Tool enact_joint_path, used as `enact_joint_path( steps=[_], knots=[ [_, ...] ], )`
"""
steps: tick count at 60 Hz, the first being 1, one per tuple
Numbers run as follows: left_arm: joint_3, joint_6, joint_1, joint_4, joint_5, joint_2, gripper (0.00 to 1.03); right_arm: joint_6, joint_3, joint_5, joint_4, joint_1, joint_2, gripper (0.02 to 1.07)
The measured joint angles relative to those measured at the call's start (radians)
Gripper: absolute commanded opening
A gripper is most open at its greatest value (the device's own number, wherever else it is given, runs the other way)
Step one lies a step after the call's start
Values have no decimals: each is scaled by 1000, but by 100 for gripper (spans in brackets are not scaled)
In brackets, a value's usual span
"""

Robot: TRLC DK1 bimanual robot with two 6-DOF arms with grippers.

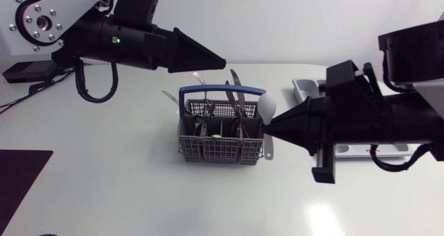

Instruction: Sort the cutlery from the basket into the organizer compartments.

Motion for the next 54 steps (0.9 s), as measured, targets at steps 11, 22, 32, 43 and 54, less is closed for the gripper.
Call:
enact_joint_path(
  steps=[11, 22, 32, 43, 54],
  knots=[
    [-2, 111, -22, -64, -177, -5, 85, -108, -30, -27, -69, -202, -42, 8],
    [-60, 257, -106, -97, -378, -21, 85, -258, -70, -57, -113, -404, -45, 7],
    [-134, 384, -189, -98, -569, -39, 84, -421, -77, -119, -146, -584, 25, 7],
    [-231, 499, -285, -59, -745, -56, 84, -593, -77, -159, -150, -747, 139, 7],
    [-273, 540, -306, 3, -832, -56, 84, -745, -76, -162, -133, -867, 251, 7]
  ],
)
